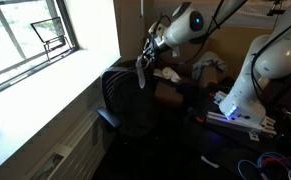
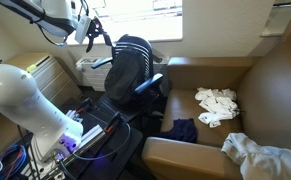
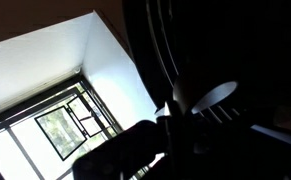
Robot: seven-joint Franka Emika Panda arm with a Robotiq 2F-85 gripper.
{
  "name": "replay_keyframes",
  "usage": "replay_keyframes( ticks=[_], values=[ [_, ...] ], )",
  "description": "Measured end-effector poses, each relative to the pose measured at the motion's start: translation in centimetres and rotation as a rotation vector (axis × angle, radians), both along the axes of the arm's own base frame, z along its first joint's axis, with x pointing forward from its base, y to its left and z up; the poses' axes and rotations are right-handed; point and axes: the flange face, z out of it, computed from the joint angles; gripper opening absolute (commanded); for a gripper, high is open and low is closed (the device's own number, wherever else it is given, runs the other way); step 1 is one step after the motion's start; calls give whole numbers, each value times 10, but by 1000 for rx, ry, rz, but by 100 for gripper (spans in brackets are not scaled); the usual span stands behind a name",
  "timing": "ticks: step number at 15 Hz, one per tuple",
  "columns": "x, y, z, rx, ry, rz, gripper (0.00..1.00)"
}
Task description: Take the belt off the seat and put it on the back of the chair
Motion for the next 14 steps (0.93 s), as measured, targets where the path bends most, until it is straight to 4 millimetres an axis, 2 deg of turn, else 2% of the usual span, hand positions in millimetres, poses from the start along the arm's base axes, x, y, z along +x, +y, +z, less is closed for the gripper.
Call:
replay_keyframes(
  ticks=[5, 6, 8, 9, 10, 11, 12, 14],
  values=[
    [-1, 0, -3, 4, 9, -1, 1],
    [-2, 0, -11, 21, 38, 3, 1],
    [-8, -3, -45, 68, 125, -16, 1],
    [-13, -5, -67, 96, 172, -32, 29],
    [-19, -8, -88, 122, 219, -52, 5],
    [-21, -9, -101, 123, 247, -65, 5],
    [-20, -8, -103, 123, 250, -66, 5],
    [-17, -6, -95, 128, 231, -62, 15]
  ],
)
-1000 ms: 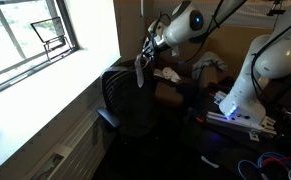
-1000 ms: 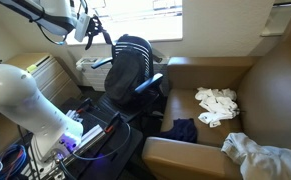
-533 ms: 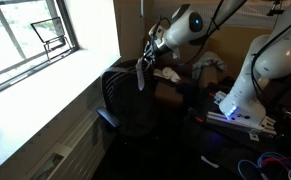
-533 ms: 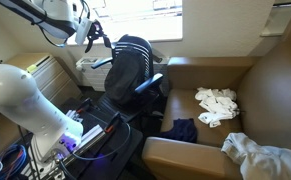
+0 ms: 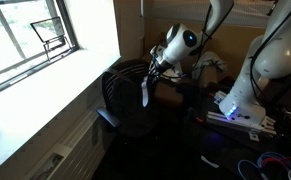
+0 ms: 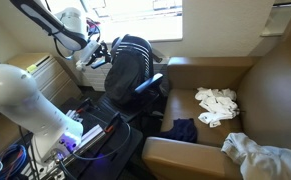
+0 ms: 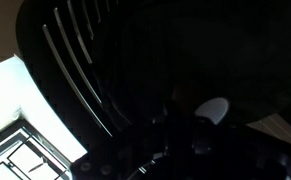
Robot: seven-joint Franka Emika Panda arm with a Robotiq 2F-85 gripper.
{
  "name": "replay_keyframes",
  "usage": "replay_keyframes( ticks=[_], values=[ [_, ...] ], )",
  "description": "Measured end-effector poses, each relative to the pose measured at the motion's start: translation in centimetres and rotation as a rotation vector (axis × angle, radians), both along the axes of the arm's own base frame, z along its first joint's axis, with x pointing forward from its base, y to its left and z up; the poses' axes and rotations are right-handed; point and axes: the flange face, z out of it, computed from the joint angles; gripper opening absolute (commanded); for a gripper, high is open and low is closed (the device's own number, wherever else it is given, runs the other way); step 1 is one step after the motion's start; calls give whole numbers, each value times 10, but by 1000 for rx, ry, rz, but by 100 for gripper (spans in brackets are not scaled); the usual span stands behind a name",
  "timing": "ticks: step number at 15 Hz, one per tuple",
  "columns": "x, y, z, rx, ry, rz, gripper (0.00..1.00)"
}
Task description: Take the belt off the seat and put it on the back of the chair
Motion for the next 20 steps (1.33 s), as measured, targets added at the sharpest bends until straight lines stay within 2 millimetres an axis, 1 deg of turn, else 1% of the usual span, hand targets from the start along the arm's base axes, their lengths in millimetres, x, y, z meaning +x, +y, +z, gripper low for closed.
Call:
replay_keyframes(
  ticks=[1, 2, 4, 6, 9, 10, 11, 13, 14, 20],
  values=[
    [1, 0, 3, 1, -8, 0, 22],
    [1, 0, 5, 2, -13, 1, 54],
    [1, 0, 6, 3, -15, 0, 57],
    [-2, 5, 8, 34, 4, 20, 70],
    [-12, 20, 14, 140, 72, 90, 92],
    [-15, 24, 16, 175, 97, 108, 98],
    [-18, 27, 17, 203, 118, 124, 81],
    [-18, 28, 17, 206, 121, 125, 95],
    [-18, 28, 17, 206, 121, 125, 98],
    [-18, 28, 17, 206, 121, 125, 98]
  ],
)
